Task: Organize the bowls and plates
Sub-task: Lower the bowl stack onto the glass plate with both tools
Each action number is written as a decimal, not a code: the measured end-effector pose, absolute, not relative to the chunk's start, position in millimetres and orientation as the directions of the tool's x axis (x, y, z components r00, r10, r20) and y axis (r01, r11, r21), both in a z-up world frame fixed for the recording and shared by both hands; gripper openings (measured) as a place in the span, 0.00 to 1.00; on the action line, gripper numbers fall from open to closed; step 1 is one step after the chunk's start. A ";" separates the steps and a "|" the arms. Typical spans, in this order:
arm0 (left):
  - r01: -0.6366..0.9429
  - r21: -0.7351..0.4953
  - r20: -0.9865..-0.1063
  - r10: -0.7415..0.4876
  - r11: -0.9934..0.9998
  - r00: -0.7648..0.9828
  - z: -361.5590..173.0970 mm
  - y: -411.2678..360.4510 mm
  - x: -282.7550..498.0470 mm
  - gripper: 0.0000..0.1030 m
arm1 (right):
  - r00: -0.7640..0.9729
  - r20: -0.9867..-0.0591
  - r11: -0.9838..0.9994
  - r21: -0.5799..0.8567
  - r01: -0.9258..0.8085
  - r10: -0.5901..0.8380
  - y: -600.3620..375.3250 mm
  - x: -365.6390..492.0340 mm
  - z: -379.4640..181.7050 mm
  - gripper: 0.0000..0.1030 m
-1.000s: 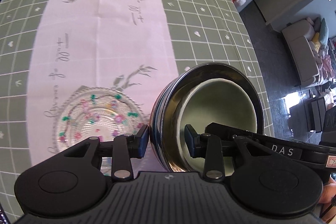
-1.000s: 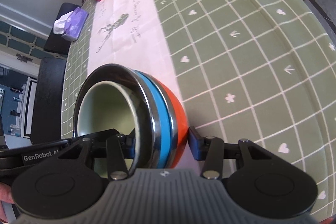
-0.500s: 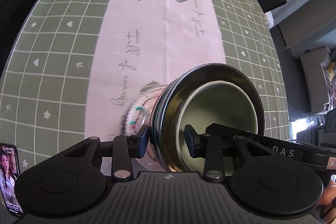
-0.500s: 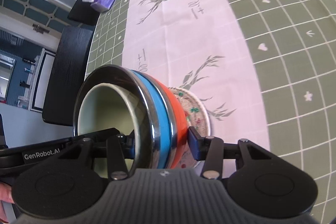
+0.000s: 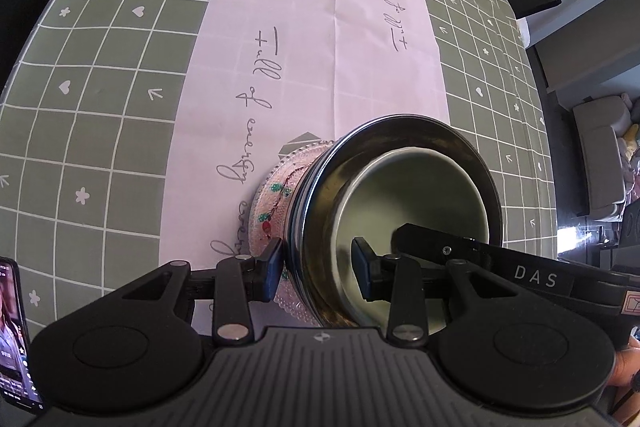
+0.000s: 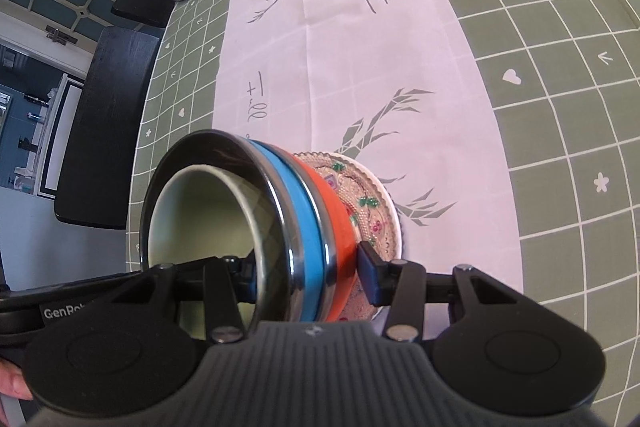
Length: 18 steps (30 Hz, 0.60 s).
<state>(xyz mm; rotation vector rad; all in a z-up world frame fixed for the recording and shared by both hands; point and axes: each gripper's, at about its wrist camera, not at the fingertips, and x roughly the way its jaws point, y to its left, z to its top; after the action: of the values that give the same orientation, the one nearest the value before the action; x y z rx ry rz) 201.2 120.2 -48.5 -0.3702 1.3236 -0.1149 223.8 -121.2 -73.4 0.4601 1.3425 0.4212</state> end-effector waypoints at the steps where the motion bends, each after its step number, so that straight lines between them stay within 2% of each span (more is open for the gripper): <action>1: -0.128 -0.327 -0.925 -0.289 0.936 0.248 -48.8 120.2 201.4 0.40 | 0.175 -0.822 0.836 0.548 -0.023 0.543 -121.6 224.1 -75.2 0.44; 18: -0.118 -0.310 -0.927 -0.273 0.943 0.257 -50.3 115.6 201.8 0.38 | 0.162 -0.815 0.827 0.563 -0.005 0.556 -125.6 227.0 -83.6 0.45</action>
<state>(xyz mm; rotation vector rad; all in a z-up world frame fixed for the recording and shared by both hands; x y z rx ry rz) 201.8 115.6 -50.3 -0.3475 1.3147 -0.1080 227.0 -125.6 -83.6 0.4908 1.3615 0.4236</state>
